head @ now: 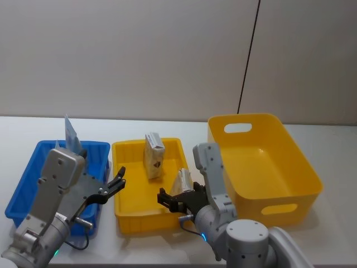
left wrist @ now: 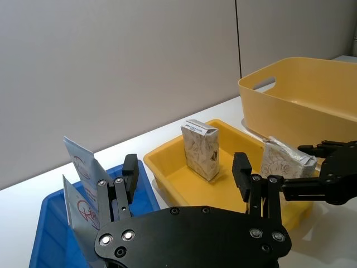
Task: Bimanual collaborative sorting of washing and personal care products
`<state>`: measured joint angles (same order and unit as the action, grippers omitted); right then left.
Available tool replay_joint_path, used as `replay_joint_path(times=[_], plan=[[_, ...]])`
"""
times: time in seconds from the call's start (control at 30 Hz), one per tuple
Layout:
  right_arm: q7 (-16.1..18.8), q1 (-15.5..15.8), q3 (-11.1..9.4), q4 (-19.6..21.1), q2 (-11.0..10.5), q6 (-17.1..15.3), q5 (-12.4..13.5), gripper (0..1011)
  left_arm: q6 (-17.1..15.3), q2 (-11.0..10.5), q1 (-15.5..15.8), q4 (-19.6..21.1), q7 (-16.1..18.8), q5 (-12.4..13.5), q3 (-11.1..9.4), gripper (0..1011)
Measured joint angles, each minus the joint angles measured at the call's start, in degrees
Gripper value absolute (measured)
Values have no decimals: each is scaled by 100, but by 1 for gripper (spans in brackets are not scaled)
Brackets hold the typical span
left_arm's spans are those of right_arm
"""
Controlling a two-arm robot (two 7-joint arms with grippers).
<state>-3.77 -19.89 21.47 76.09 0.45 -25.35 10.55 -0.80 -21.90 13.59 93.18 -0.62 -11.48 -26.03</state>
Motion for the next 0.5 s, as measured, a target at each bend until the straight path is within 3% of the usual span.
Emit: replay_joint_path(times=[0.33, 0.5], plan=[[18, -229, -7, -348, 104, -27, -59, 1001, 0, 0, 0, 0, 0, 0, 0, 1001], [21, -316, -8, -473, 141, -40, -93, 906, 0, 0, 0, -1, 0, 0, 0, 1001]])
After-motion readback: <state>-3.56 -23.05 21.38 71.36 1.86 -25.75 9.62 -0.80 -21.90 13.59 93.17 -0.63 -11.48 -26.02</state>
